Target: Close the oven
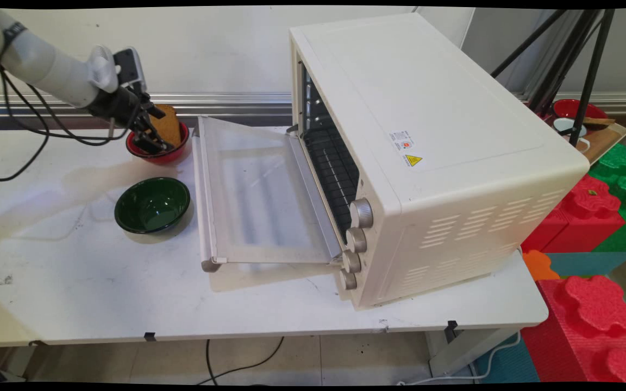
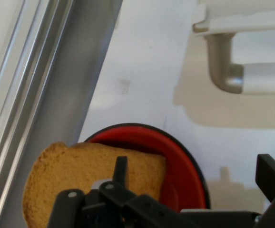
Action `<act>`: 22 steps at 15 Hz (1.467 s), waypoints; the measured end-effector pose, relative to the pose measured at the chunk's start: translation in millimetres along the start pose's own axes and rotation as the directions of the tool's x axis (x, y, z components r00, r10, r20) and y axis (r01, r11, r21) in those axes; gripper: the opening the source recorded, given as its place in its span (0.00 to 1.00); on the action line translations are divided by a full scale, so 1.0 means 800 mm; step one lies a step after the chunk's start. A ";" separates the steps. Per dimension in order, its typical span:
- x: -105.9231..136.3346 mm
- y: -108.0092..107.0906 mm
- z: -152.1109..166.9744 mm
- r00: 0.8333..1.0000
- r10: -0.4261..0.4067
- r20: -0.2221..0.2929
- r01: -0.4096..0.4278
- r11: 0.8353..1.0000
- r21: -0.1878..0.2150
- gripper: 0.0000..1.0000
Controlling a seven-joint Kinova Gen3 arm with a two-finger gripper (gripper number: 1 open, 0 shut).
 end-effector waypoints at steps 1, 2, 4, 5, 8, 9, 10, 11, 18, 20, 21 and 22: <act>-0.003 -0.001 -0.008 1.000 -0.001 -0.014 0.001 1.000 -0.013 1.00; -0.006 -0.002 -0.015 1.000 -0.002 -0.027 0.002 1.000 -0.028 1.00; -0.014 -0.001 -0.025 0.999 -0.006 -0.043 0.004 0.998 -0.056 1.00; -0.020 0.000 -0.033 0.999 -0.011 -0.053 0.007 0.997 -0.080 1.00; -0.030 0.003 -0.046 0.997 -0.018 -0.071 0.009 0.992 -0.127 1.00; -0.032 0.004 -0.050 0.997 -0.020 -0.078 0.009 0.990 -0.143 1.00; -0.035 0.005 -0.054 0.996 -0.022 -0.085 0.008 0.987 -0.159 1.00; -0.037 0.005 -0.057 0.996 -0.023 -0.092 0.007 0.985 -0.174 1.00; -0.044 0.007 -0.070 0.993 -0.030 -0.115 0.003 0.974 -0.225 0.00; -0.045 0.007 -0.072 0.993 -0.029 -0.119 0.001 0.972 -0.234 0.00; -0.045 0.008 -0.072 0.992 -0.027 -0.120 -0.002 0.970 -0.242 0.00; -0.046 0.009 -0.073 0.992 -0.025 -0.121 -0.006 0.969 -0.249 0.00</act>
